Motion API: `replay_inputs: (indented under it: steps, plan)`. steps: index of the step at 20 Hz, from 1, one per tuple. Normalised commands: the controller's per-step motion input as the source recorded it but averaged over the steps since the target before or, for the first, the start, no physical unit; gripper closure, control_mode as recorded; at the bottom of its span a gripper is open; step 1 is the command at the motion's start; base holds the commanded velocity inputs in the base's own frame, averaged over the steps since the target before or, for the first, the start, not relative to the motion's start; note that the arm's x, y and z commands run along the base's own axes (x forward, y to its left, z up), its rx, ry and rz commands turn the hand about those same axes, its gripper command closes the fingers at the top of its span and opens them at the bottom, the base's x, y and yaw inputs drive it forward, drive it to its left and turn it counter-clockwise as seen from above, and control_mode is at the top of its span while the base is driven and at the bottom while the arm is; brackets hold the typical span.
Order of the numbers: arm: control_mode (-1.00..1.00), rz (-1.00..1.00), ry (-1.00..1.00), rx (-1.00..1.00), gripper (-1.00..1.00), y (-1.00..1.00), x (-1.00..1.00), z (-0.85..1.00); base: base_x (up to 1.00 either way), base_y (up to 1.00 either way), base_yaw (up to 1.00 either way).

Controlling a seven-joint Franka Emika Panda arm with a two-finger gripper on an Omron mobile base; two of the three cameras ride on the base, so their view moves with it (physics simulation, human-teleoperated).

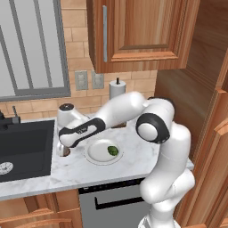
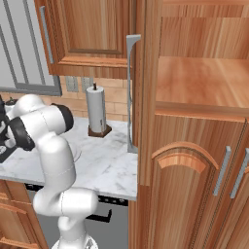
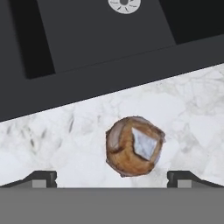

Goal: Pick the avocado and bread from the counter and place them on the plate. Then pick the jam from the cabinet and place it next to the plate. Lastly close the cabinet door.

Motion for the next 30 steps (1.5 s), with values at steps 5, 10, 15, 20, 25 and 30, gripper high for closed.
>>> replay_inputs:
  steps: [5, 10, 15, 20, 25, 30]
  plan:
    - [-1.00, 0.00, 0.00, 0.00, -1.00, 0.01, 0.14, -0.03, 0.00, 0.00, 0.00]
    - [-1.00, 0.00, 0.00, 0.00, -1.00, 0.00, 0.11, -0.07, 0.00, 0.00, 0.00]
    - [-1.00, 0.00, 0.02, 0.00, -1.00, 0.04, 0.02, -0.08, 0.00, 0.00, 0.00]
    - [-1.00, 0.00, 0.00, 0.00, -1.00, 0.03, 0.00, -0.04, 0.00, 0.00, 0.00]
    - [-1.00, 0.00, 0.00, 0.00, -1.00, 0.00, 0.00, -0.07, 0.00, 0.00, 0.00]
    - [-1.00, 0.00, 0.00, 0.00, -1.00, 0.00, 0.00, -0.15, 0.00, 0.00, 0.00]
